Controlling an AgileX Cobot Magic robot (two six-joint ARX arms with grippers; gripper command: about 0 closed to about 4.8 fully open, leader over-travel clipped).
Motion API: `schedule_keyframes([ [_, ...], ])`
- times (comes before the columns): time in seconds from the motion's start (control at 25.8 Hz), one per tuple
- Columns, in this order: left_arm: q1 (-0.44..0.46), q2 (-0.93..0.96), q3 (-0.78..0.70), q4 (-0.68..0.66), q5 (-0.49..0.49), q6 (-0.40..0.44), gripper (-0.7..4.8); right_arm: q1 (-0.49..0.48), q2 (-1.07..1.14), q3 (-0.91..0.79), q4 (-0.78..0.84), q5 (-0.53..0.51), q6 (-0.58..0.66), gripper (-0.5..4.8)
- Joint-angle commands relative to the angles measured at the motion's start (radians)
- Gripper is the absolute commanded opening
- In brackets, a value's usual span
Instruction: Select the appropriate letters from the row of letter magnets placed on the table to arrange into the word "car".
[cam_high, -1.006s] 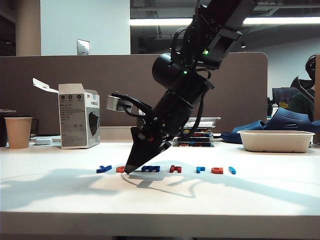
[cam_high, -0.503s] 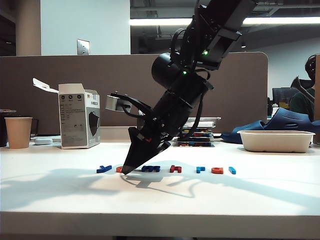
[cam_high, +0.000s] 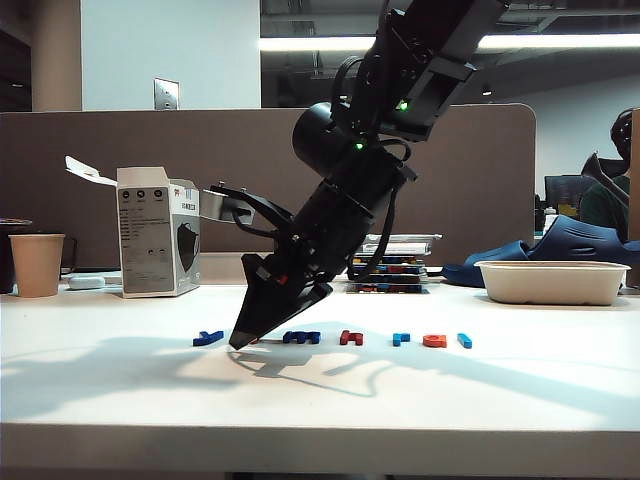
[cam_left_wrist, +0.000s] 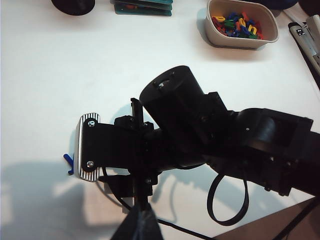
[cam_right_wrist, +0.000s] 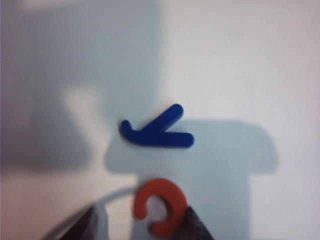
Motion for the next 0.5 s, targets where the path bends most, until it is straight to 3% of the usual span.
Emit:
schedule_keyframes([
  [0.04, -0.001, -0.003, 0.006, 0.007, -0.003, 0.004, -0.06, 0.002, 0.013, -0.004, 0.01, 0.007, 0.028, 2.25],
  [0.5, -0.001, -0.003, 0.006, 0.006, -0.003, 0.004, -0.06, 0.006, 0.037, -0.004, 0.011, 0.034, 0.051, 2.2],
])
